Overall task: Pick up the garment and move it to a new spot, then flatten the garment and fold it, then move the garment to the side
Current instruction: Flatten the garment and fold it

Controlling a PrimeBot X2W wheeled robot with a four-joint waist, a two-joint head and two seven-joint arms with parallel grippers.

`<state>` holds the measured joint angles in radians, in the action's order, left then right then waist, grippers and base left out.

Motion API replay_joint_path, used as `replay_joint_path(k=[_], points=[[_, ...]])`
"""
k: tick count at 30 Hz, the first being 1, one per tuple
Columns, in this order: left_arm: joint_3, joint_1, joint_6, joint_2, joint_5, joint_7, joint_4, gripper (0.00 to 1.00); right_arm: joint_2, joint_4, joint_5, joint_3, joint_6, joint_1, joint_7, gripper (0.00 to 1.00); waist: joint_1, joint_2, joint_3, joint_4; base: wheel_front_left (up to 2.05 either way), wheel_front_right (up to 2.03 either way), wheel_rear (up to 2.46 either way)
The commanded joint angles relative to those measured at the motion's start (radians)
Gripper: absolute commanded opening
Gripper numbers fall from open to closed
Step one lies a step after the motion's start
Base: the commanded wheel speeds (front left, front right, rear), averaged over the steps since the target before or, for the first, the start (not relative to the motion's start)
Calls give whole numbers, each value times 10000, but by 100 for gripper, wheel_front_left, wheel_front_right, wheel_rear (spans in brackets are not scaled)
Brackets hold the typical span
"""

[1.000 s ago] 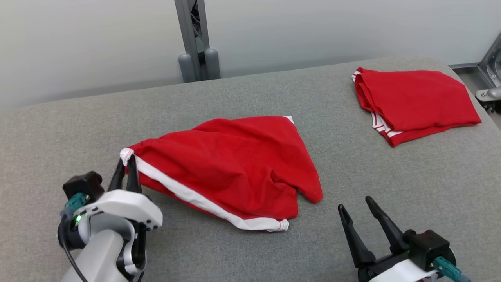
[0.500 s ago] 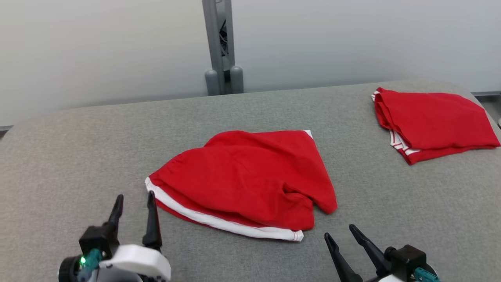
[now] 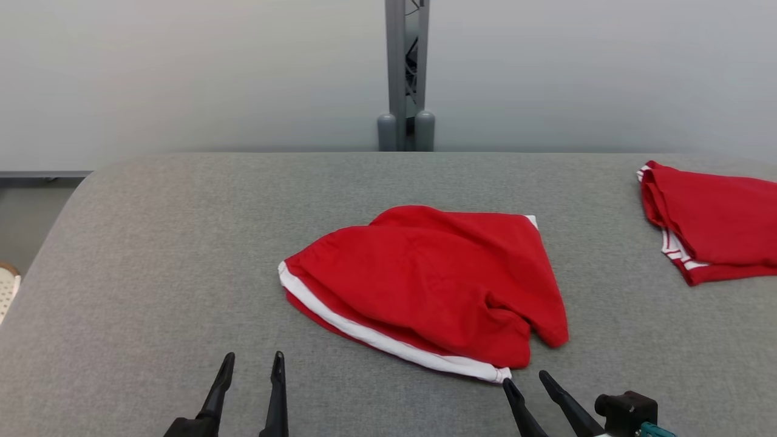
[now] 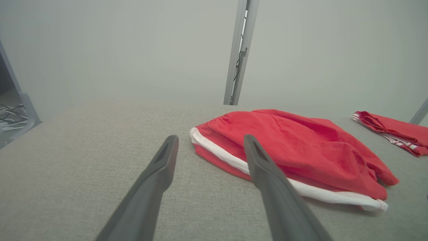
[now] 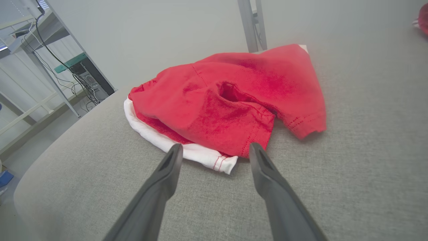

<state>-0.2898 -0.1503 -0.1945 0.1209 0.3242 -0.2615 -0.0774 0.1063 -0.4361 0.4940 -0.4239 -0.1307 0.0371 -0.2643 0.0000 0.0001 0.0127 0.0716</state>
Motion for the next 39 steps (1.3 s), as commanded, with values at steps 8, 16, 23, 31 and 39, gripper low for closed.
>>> replay_joint_path(k=[8,16,23,31,39], points=[[94,78,301,-231,-499,-45,-117,100,120,-1556,1014,-530,-1,801,5,100,0,-1,-206,611,0,0,0],[156,311,530,-375,-784,-44,-314,100,84,-2434,1742,-663,-1,1360,4,100,0,-1,-440,969,0,0,0],[243,383,618,-520,-885,-45,-395,100,229,-2587,2152,-911,-1,1582,4,0,0,-1,-524,999,0,0,0],[417,436,665,-582,-951,-44,-419,100,763,-2165,2003,-641,-1,1412,4,0,0,-1,-640,605,0,0,0],[442,566,803,-643,-955,-44,-612,100,1635,-1546,1150,237,-1,1019,4,0,0,-1,-744,9,0,0,0]])
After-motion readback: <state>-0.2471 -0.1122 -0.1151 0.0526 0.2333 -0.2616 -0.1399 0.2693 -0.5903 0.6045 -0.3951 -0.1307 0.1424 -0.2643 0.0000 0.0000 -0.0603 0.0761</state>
